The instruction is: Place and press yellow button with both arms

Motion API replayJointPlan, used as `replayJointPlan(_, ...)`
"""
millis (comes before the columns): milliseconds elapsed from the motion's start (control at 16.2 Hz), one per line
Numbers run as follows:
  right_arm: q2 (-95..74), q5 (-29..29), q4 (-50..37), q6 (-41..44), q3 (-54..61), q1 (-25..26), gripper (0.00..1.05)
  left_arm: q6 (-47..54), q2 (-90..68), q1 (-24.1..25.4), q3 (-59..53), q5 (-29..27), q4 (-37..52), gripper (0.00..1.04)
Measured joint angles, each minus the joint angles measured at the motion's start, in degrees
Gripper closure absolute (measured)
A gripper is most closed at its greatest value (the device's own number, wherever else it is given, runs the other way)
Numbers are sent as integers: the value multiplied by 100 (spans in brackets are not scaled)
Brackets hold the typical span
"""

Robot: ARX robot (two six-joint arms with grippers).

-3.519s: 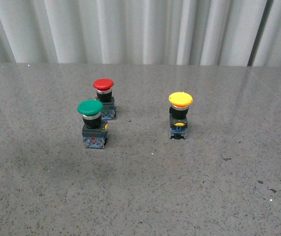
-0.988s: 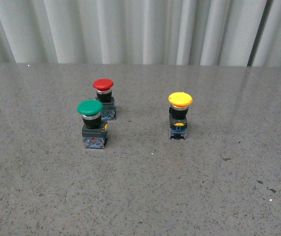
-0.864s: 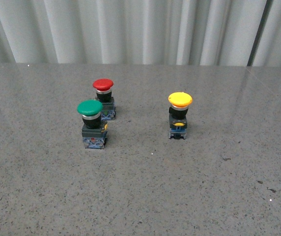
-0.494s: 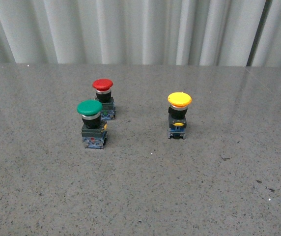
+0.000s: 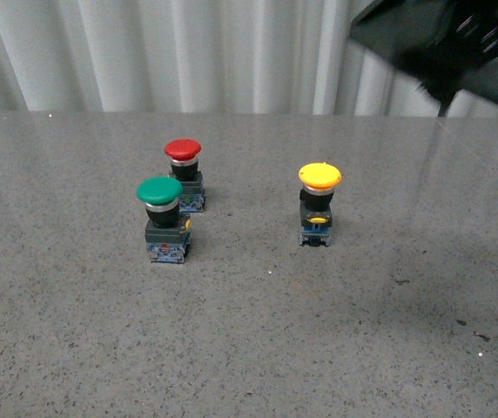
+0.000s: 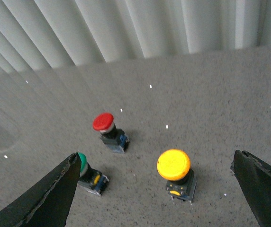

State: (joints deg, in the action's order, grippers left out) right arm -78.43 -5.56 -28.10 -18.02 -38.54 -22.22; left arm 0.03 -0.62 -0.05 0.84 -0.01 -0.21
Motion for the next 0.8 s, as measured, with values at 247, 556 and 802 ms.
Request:
replayJointPlan(247,-1163,210,96,258,-501,-345,20,0,0,0,0,0,-2,7)
replayJointPlan(556,-1812,446,243,595,-1095,-461,74,0,0,0,0,-2,-2,7)
replayJointPlan(802,-2024,560,280,739,-1425,-466,103,0,0,0,0,0,-2,7)
